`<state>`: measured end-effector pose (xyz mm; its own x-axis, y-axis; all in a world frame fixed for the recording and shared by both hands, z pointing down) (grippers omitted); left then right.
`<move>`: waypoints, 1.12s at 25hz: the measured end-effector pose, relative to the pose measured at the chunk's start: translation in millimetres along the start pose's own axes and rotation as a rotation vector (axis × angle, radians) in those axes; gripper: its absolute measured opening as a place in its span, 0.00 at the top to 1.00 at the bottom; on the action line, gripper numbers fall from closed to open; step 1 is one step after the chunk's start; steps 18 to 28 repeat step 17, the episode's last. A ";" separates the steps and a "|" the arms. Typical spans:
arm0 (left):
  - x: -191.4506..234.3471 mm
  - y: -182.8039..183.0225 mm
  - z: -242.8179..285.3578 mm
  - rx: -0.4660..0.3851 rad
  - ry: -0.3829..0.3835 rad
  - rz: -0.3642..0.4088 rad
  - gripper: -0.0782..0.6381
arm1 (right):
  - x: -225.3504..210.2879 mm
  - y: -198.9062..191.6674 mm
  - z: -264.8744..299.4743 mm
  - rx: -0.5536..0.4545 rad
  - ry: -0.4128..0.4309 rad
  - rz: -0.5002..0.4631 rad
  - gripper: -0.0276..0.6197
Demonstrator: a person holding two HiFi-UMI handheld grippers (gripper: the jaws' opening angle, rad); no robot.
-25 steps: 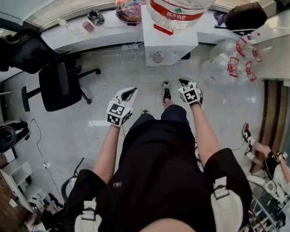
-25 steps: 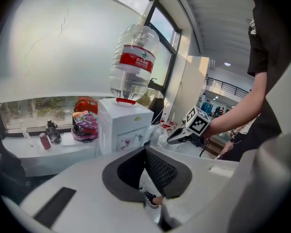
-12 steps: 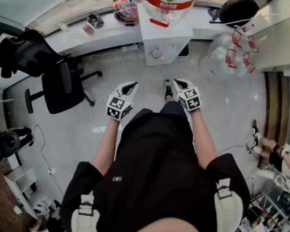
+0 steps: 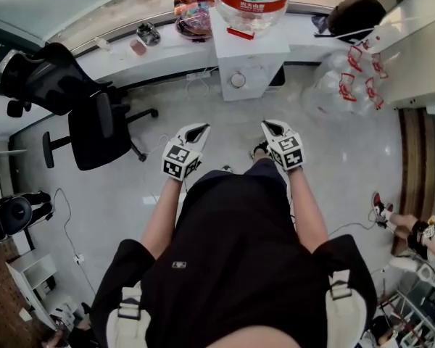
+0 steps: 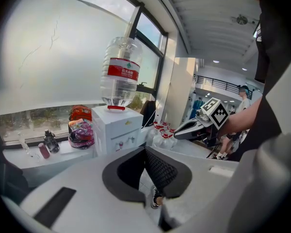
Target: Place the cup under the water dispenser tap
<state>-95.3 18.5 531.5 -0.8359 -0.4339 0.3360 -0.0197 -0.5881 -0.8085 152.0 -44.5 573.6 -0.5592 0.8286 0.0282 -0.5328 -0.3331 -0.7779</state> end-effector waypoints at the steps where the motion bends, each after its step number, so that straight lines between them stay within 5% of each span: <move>1: -0.4 0.2 -0.1 -0.003 0.002 -0.001 0.90 | 0.4 -1.7 0.5 0.007 0.004 0.000 0.97; 28: 1.9 20.4 9.0 -0.027 0.026 -0.033 0.90 | -7.1 9.6 8.9 0.027 0.041 -0.064 0.97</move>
Point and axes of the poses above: the fingertips, and each gripper's own axes: z forward along the fingers, x to its left, y out of its top, the point moved 6 cm from there along -z, backward along the fingers, and after that the axes turned 10 degrees about -z, right-handed, at the moved point
